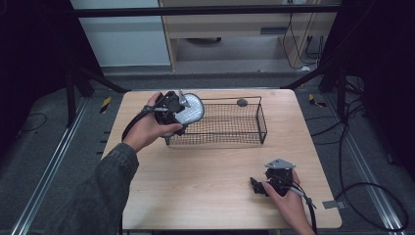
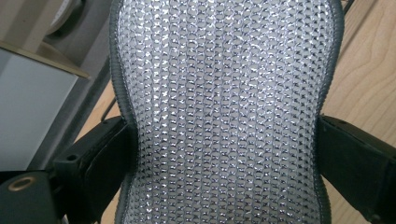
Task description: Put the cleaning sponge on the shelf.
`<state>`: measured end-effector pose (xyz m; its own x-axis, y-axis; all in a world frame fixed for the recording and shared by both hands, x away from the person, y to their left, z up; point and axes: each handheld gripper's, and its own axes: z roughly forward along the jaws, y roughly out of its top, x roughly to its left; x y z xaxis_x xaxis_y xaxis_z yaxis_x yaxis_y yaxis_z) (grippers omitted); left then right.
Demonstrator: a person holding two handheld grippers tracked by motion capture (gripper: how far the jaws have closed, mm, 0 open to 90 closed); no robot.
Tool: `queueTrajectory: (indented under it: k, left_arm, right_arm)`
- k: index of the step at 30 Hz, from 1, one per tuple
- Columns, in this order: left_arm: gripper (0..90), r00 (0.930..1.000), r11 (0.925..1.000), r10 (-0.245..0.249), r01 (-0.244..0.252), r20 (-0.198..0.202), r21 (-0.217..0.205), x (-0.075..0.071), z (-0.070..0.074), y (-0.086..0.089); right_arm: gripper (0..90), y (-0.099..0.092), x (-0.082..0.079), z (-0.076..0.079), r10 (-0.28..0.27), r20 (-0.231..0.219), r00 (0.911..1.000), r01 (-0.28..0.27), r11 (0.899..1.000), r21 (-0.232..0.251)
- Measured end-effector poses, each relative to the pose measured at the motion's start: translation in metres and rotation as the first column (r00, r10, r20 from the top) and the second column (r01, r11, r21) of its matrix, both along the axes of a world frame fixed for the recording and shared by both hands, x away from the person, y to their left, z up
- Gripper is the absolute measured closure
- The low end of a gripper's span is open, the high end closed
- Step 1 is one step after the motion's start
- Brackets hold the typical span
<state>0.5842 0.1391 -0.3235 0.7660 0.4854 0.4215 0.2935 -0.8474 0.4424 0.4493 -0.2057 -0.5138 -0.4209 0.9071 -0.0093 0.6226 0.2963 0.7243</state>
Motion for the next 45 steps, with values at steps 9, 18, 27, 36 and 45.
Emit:
queueTrajectory:
  k: [9,18,27,36,45]
  left_arm:
    - [6.0,0.9999,0.9999,0.009,-0.009,0.014,0.010,0.005,0.001,0.002]
    - [6.0,0.9998,0.9997,0.012,-0.013,0.016,0.023,0.012,-0.002,0.006]
    - [5.9,0.9995,0.9986,0.009,-0.011,0.029,0.052,0.018,-0.005,0.003]
    - [5.9,0.9993,0.9985,-0.003,0.001,0.036,0.055,0.028,-0.006,0.000]
    - [5.9,0.9989,0.9984,-0.007,0.004,0.047,0.057,0.040,-0.013,-0.004]
  right_arm:
    - [0.4,0.000,0.000,0.000,0.001,-0.002,1.0000,-0.001,1.000,0.003]
    - [0.4,0.000,0.000,0.000,0.001,-0.005,1.0000,-0.001,1.000,0.004]
    - [0.4,-0.001,0.000,0.000,0.004,-0.005,1.0000,-0.004,1.000,0.004]
    - [0.4,-0.001,0.000,0.000,0.003,-0.005,1.0000,-0.003,1.000,0.006]
    - [0.4,-0.001,0.000,0.000,0.004,-0.007,1.0000,-0.004,1.000,0.006]
